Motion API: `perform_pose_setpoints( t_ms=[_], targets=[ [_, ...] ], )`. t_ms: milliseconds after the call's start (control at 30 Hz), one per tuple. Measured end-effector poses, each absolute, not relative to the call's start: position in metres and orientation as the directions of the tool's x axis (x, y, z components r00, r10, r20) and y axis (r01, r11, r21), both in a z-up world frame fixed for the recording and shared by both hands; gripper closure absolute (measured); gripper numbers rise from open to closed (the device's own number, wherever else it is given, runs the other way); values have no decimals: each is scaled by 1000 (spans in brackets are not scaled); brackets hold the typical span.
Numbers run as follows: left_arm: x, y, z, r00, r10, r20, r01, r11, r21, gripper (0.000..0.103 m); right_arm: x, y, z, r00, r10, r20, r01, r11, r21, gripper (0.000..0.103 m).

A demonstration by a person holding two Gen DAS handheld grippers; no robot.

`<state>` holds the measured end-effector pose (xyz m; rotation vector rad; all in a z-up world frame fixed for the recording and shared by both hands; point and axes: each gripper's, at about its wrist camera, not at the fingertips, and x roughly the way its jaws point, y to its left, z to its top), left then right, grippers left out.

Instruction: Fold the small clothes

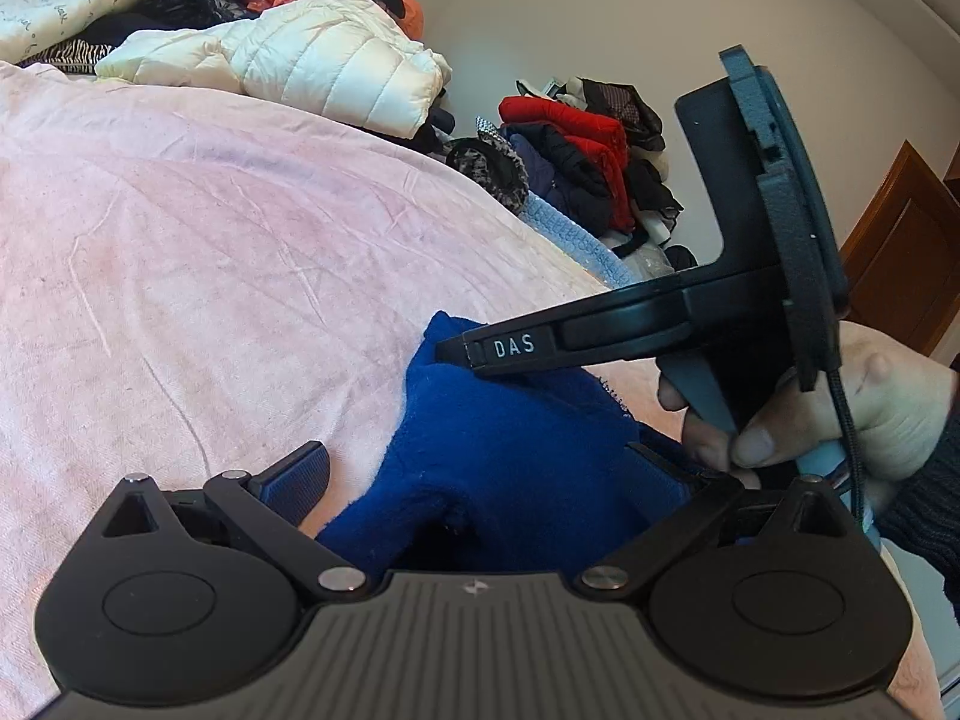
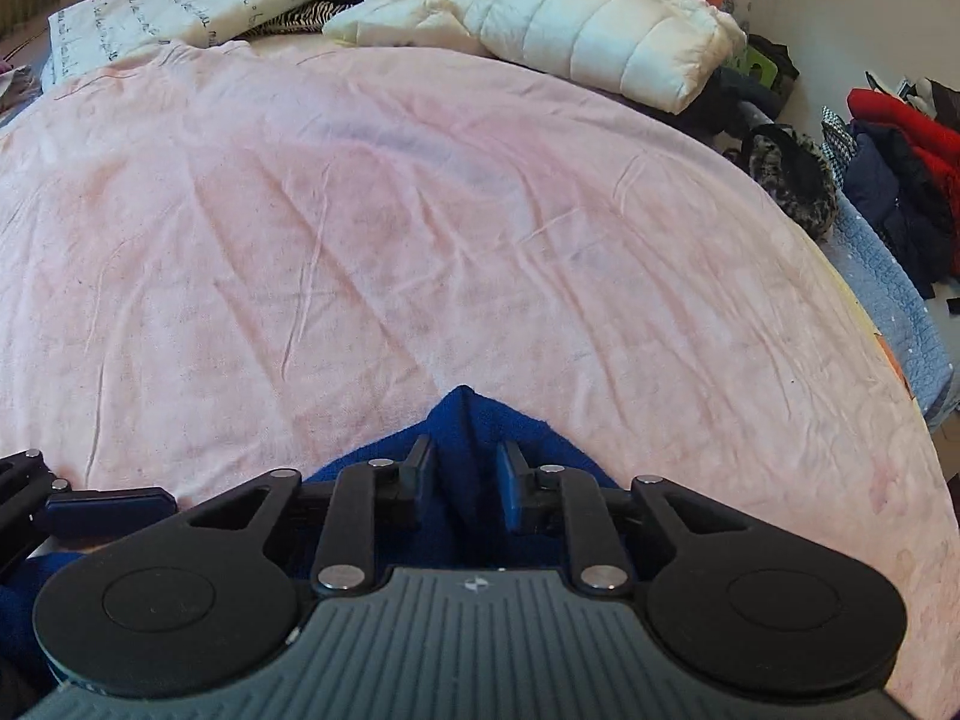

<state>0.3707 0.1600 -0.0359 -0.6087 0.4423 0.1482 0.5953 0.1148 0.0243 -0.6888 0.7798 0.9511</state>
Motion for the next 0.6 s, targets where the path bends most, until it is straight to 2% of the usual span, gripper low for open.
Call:
perform_pose_setpoints(
  t_ms=[33, 167, 333, 433, 467, 533, 600],
  targets=[
    [370, 160, -36, 897, 6, -443, -262, 813, -520, 0, 596, 116, 25, 367, 447, -816, -887, 432, -163, 101],
    [370, 160, -36, 897, 6, -443, -262, 813, -521, 0, 613, 112, 34, 448, 470, -761, -822, 551, -143, 102],
    [370, 161, -36, 897, 6, -443, -262, 813, -520, 0, 657, 78, 51, 386, 565, -729, -696, 697, 172, 101],
    [370, 160, -36, 896, 6, -443, -263, 813, -520, 0, 655, 74, 55, 294, 602, -743, -723, 648, 239, 85],
    [370, 161, -36, 896, 7, -443, -263, 813, -519, 0, 652, 76, 55, 281, 597, -752, -745, 629, 221, 75],
    [370, 160, -36, 896, 8, -444, -264, 813, -519, 0, 643, 83, 52, 282, 580, -764, -775, 608, 176, 62],
    [370, 161, -36, 897, 7, -443, -263, 812, -521, 0, 641, 91, 44, 262, 548, -795, -787, 598, 153, 61]
  ],
)
